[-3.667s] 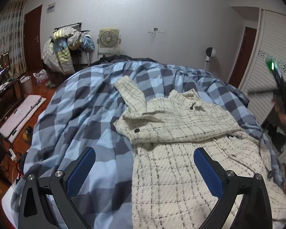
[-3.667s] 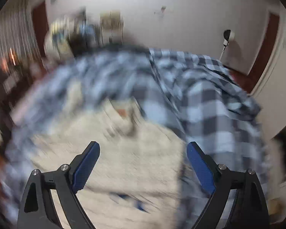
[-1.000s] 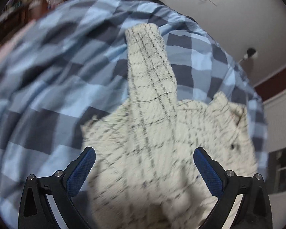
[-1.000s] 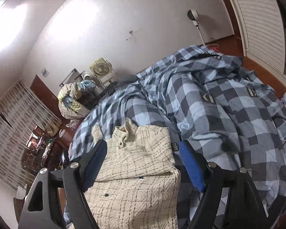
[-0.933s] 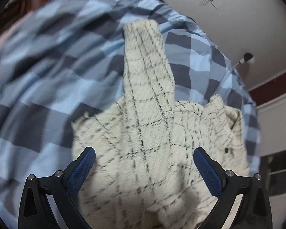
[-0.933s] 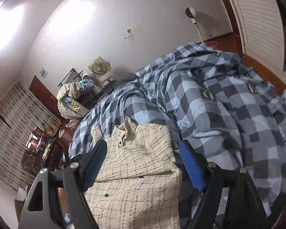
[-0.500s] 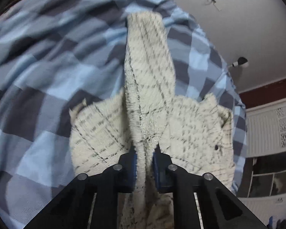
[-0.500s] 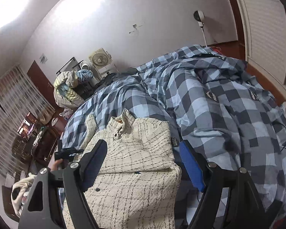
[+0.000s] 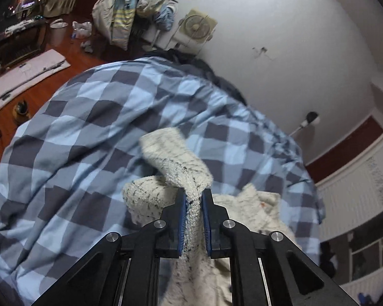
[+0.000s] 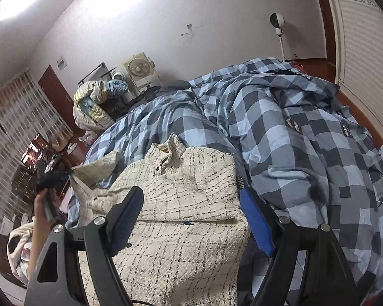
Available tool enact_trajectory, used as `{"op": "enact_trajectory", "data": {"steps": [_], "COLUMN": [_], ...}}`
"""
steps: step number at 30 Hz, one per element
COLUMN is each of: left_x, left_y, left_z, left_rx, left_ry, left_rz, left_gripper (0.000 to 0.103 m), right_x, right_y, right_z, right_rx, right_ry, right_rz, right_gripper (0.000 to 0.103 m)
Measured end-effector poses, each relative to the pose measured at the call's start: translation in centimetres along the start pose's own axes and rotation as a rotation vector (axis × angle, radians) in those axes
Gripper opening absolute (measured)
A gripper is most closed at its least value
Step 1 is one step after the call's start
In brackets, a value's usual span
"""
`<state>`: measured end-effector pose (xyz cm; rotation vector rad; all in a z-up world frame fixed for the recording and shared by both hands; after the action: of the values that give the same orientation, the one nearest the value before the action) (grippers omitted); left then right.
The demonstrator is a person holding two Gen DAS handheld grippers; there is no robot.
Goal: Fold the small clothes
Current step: 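Fold the held sleeve across the jacket front with the left gripper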
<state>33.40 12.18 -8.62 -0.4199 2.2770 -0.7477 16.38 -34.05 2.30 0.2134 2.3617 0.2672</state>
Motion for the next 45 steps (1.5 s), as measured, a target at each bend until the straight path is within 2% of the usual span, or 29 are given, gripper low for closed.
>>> {"op": "enact_trajectory", "data": {"steps": [2, 5, 8, 10, 13, 16, 18, 21, 24, 28, 30, 34, 36, 38, 40, 41, 42, 44, 45], "left_x": [-0.3, -0.5, -1.6, -1.8, -1.5, -0.7, 0.5, 2.6, 3.6, 4.5, 4.6, 4.9, 5.6, 5.6, 5.9, 6.0, 6.0, 6.0, 6.1], "left_y": [-0.3, -0.8, -2.5, -3.6, -2.4, 0.9, 4.1, 10.4, 14.3, 17.0, 17.7, 16.2, 15.6, 15.4, 14.4, 14.2, 14.4, 14.9, 14.7], "left_z": [-1.1, -1.3, -2.5, -2.5, -1.2, 1.8, 5.0, 8.6, 9.3, 8.8, 8.4, 7.5, 7.2, 6.2, 5.5, 5.3, 5.1, 4.4, 4.1], "left_rx": [0.058, 0.141, 0.067, 0.008, -0.090, -0.098, -0.097, -0.167, -0.224, -0.151, -0.195, -0.321, -0.323, -0.339, -0.214, -0.137, -0.091, -0.078, -0.043], "left_ry": [-0.017, 0.025, -0.026, -0.026, -0.014, 0.053, 0.156, 0.244, 0.223, 0.159, 0.153, 0.150, 0.200, 0.192, 0.218, 0.244, 0.257, 0.240, 0.237], "left_rz": [-0.025, -0.065, 0.045, 0.135, 0.140, 0.058, -0.010, -0.128, -0.149, -0.149, -0.080, 0.313, 0.392, 0.409, 0.395, 0.348, 0.287, 0.233, 0.253], "left_gripper": [0.011, 0.011, 0.012, 0.012, 0.012, 0.012, 0.012, 0.012, 0.012, 0.012, 0.012, 0.014, 0.014, 0.014, 0.014, 0.014, 0.014, 0.014, 0.015], "right_x": [0.2, 0.4, 0.4, 0.3, 0.7, 1.0, 1.0, 1.1, 1.6, 2.3, 2.7, 3.5, 3.6, 3.5, 3.4, 3.3, 3.2, 2.8, 2.6], "right_y": [0.5, 1.1, 1.4, 1.4, 1.7, 1.8, 1.8, 1.6, 1.3, 1.0, 1.1, 1.9, 2.3, 2.6, 3.1, 3.5, 3.9, 5.1, 5.6], "right_z": [0.0, 0.0, 0.1, 0.3, 0.4, 0.5, 0.5, 1.0, 2.0, 3.6, 4.1, 4.4, 4.3, 4.1, 3.9, 3.8, 3.7, 3.4, 3.2], "right_rx": [-0.001, 0.010, 0.022, 0.022, 0.016, 0.028, 0.035, 0.020, 0.007, 0.012, 0.004, -0.002, 0.013, 0.023, 0.024, 0.024, 0.025, 0.030, 0.029], "right_ry": [0.008, 0.007, 0.012, 0.016, 0.036, 0.047, 0.048, 0.060, 0.085, 0.117, 0.136, 0.158, 0.158, 0.155, 0.151, 0.150, 0.151, 0.148, 0.144], "right_rz": [-0.014, -0.033, -0.042, -0.035, -0.043, -0.058, -0.060, -0.038, -0.019, -0.006, 0.003, -0.022, -0.048, -0.068, -0.078, -0.087, -0.098, -0.138, -0.152], "right_gripper": [0.075, 0.075, 0.075, 0.075, 0.075, 0.075, 0.075, 0.075, 0.075, 0.075, 0.075, 0.075, 0.075, 0.075, 0.075, 0.075, 0.075, 0.075, 0.075]}}
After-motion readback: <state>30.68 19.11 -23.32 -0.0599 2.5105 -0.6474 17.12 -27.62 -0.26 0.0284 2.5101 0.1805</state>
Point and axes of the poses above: each gripper's, at about its wrist camera, not at the fingertips, and z roughly the way its jaws point, y to its left, x to its underside, the point moved 8 cm from there along z, roughly the way its jaws point, and after that the axes turned 6 degrees about x, right-handed, at the moved point
